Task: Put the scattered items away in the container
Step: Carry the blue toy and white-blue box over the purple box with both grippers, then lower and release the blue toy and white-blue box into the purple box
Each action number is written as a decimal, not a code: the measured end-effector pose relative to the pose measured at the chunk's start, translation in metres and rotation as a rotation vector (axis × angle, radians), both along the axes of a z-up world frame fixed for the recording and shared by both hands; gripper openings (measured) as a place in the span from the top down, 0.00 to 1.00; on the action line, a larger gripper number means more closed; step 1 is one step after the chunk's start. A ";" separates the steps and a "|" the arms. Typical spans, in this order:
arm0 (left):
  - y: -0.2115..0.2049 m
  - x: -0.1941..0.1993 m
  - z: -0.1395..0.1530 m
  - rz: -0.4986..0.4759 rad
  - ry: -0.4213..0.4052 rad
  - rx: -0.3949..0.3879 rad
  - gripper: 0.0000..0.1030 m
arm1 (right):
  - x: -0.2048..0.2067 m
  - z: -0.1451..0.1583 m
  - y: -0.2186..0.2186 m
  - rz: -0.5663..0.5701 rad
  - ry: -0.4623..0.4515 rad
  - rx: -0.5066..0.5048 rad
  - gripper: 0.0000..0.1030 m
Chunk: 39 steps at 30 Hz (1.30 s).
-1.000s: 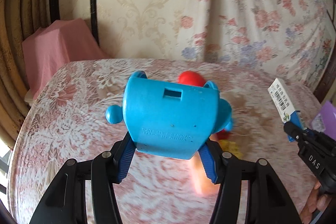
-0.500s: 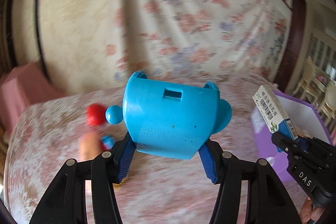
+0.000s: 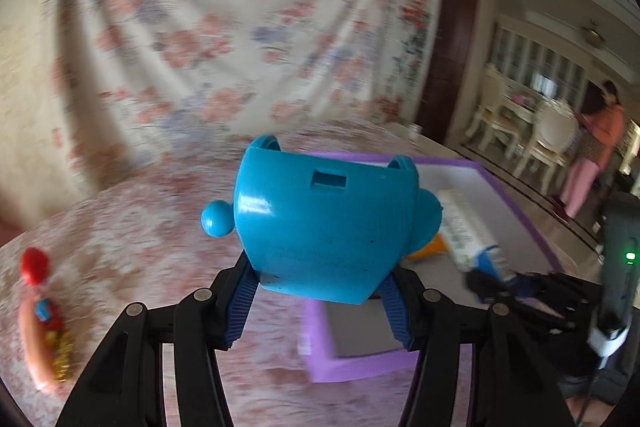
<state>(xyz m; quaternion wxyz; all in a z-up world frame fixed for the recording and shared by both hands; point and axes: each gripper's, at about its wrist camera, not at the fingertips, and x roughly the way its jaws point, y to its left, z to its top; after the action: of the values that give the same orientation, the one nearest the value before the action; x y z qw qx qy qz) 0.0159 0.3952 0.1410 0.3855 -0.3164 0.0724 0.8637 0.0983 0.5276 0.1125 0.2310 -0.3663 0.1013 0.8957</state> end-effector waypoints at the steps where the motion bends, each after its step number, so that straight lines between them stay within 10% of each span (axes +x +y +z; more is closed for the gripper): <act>1: 0.010 0.005 -0.002 -0.023 -0.004 -0.002 0.45 | -0.001 -0.001 0.002 0.001 -0.005 -0.006 0.74; 9: 0.056 -0.001 -0.036 -0.076 -0.131 -0.063 0.45 | -0.004 -0.010 0.024 0.017 -0.038 -0.057 0.74; 27: 0.100 -0.003 -0.050 -0.079 -0.092 -0.315 0.45 | -0.009 -0.031 0.058 0.139 -0.190 -0.155 0.74; 39: 0.090 -0.005 -0.048 -0.084 -0.105 -0.273 0.45 | 0.000 -0.018 0.060 0.124 -0.170 -0.145 0.73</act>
<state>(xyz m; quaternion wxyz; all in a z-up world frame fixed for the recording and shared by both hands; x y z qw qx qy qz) 0.0114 0.4854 0.0935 0.3780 -0.4075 0.1820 0.8111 0.0978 0.5875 0.0949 0.1561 -0.4620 0.1230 0.8643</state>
